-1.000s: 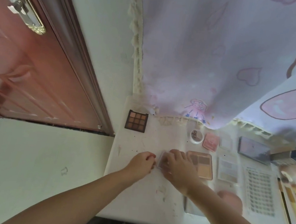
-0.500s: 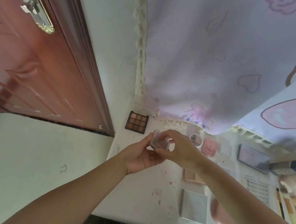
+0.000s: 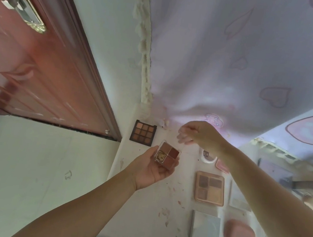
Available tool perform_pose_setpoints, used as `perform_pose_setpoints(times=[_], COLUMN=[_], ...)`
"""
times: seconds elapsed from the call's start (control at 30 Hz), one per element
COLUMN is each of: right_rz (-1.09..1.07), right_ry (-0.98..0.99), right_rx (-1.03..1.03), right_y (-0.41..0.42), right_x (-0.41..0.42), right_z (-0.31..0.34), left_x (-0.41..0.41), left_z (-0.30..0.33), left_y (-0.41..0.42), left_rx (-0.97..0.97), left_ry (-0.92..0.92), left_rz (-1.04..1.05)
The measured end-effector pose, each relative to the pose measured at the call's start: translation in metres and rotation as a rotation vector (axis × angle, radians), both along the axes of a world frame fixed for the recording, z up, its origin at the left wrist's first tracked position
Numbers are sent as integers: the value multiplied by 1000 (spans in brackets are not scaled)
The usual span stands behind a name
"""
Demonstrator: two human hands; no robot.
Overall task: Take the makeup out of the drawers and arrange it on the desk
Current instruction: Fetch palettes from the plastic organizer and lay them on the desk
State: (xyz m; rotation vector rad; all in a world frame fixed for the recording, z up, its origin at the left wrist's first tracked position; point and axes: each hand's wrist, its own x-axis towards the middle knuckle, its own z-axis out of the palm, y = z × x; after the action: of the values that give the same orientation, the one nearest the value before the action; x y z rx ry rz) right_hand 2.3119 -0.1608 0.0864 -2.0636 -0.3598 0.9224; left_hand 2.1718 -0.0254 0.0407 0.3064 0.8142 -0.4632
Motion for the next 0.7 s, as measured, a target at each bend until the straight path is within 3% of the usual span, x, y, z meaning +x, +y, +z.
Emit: perform_pose_setpoints(times=[0.3,0.5,0.7], right_rz=[104,87,-22], right_ry=[-364,-407,-417], right_rx=[-120,-113,-237], right_y=[42,50,13], right_x=[26,28,28], right_z=[-27,-34,-27], left_x=[11,17,13], left_z=[-8,-5,-2], left_y=[2,6,0], left_rx=[135,184,225], left_ry=[200,207,179], left_rz=[246,261,178])
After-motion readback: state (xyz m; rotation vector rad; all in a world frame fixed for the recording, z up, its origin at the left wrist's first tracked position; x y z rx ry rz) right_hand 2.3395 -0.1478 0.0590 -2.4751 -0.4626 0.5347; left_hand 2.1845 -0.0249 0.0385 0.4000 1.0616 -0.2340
